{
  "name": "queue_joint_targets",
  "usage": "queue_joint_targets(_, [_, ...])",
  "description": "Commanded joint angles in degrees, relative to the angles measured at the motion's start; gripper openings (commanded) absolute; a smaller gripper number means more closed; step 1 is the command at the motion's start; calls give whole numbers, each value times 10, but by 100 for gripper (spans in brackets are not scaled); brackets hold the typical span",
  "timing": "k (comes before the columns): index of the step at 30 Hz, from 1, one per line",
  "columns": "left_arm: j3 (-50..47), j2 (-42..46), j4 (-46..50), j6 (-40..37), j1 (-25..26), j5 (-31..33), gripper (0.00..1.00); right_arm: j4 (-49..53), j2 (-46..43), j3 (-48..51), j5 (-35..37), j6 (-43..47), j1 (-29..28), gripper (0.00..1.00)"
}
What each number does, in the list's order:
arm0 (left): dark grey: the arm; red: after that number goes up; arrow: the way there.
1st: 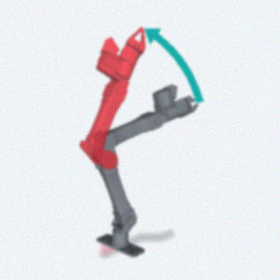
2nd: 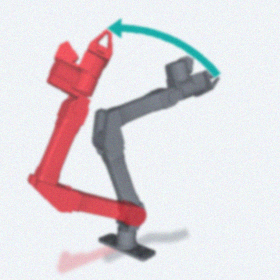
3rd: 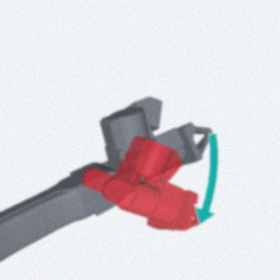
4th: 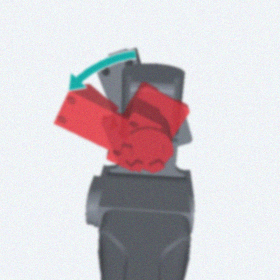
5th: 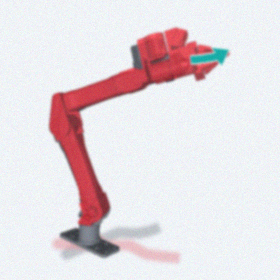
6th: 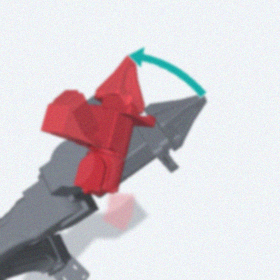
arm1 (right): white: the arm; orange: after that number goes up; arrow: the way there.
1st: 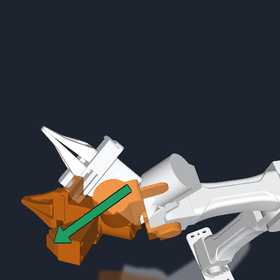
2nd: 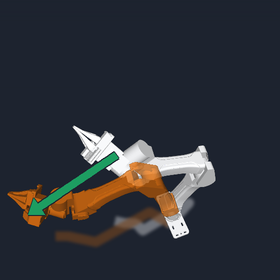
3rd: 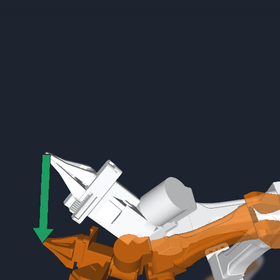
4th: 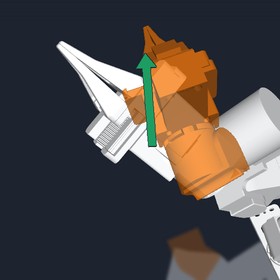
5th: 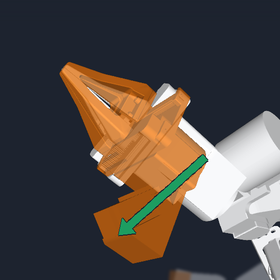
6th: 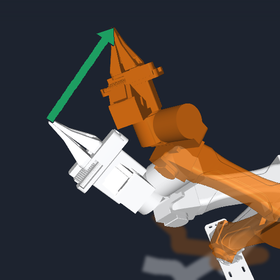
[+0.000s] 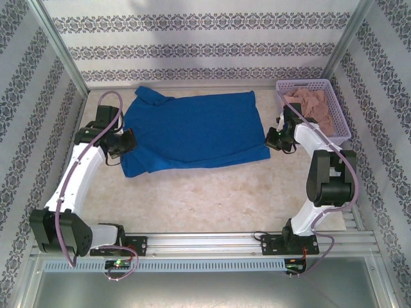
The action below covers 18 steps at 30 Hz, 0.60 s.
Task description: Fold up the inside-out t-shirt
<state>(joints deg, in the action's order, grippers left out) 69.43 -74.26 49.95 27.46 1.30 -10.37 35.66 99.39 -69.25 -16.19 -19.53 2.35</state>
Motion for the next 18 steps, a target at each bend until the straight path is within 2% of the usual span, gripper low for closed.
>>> queue_joint_targets(1, [34, -26, -31, -27, -17, -20, 0, 16, 22, -32, -5, 10, -6, 2])
queue_joint_targets(18, [151, -164, -42, -42, -41, -22, 0, 25, 87, -115, -3, 14, -11, 2])
